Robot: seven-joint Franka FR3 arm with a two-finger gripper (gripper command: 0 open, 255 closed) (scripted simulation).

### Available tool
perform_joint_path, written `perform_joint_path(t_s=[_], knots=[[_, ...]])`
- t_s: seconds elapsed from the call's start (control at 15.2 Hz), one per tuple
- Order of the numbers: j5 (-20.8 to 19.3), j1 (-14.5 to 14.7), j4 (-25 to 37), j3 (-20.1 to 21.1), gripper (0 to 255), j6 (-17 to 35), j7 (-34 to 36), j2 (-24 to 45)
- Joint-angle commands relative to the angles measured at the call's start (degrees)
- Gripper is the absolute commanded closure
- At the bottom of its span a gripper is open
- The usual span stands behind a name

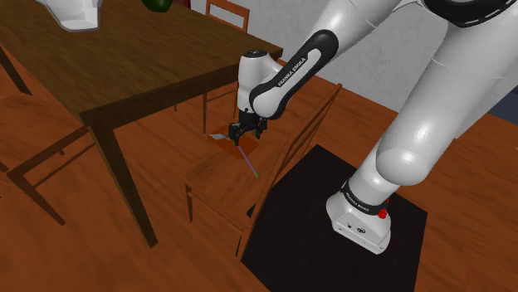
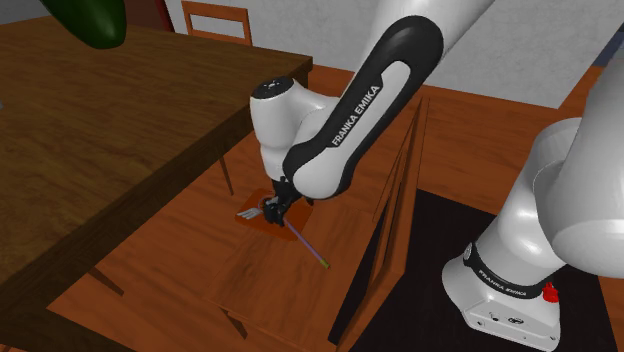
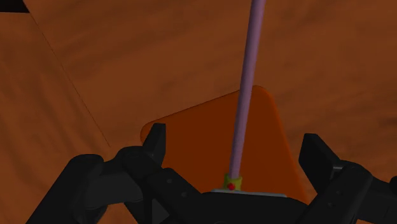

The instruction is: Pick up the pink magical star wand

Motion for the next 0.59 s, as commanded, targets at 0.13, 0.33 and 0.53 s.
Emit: perform_joint_path(t_s=[0.13, 0.33, 0.53], knots=[[-2.8, 0.9, 2.2, -0.8, 0, 4.8, 3.5, 7.4], [-4.1, 1.3, 2.6, -1.5, 0, 7.0, 4.6, 10.0], [-5.2, 1.8, 3.1, -2.2, 0, 8.8, 5.5, 12.3]])
